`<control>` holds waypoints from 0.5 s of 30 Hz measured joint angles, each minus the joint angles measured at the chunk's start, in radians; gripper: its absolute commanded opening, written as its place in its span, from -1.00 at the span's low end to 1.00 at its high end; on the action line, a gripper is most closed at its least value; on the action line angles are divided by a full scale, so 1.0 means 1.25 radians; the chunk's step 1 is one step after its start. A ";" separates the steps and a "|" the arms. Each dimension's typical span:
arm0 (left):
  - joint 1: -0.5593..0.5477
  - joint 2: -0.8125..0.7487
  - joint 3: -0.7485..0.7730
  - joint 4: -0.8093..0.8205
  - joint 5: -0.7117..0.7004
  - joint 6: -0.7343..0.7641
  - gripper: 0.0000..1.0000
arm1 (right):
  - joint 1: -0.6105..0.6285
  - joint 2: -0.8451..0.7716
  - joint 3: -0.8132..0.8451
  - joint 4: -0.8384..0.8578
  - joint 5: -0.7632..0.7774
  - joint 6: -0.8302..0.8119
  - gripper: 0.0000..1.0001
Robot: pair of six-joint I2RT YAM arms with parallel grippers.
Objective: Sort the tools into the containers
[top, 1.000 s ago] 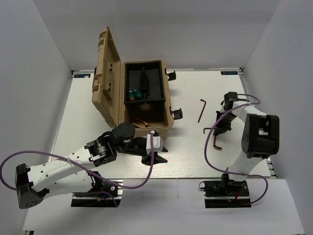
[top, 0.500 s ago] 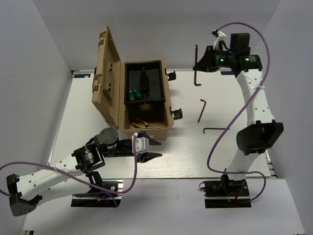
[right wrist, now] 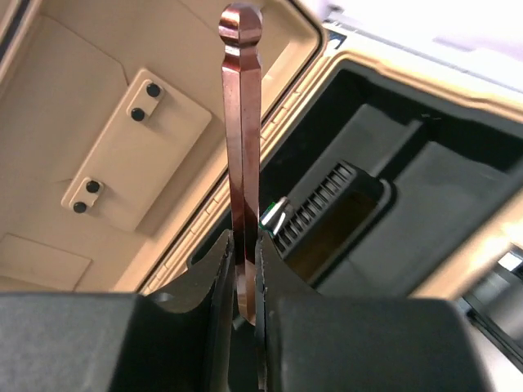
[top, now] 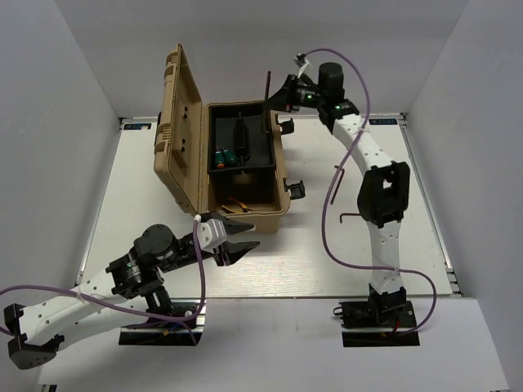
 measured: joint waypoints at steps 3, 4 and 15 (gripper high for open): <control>0.000 0.004 -0.006 0.009 -0.016 -0.013 0.07 | 0.024 0.042 0.000 0.063 -0.009 0.047 -1.00; 0.000 0.008 -0.006 0.011 -0.018 -0.016 0.07 | 0.032 0.054 0.000 0.074 -0.010 0.053 -1.00; 0.000 0.101 0.034 -0.016 -0.051 -0.015 0.07 | 0.070 0.081 -0.046 0.040 -0.013 0.023 -0.11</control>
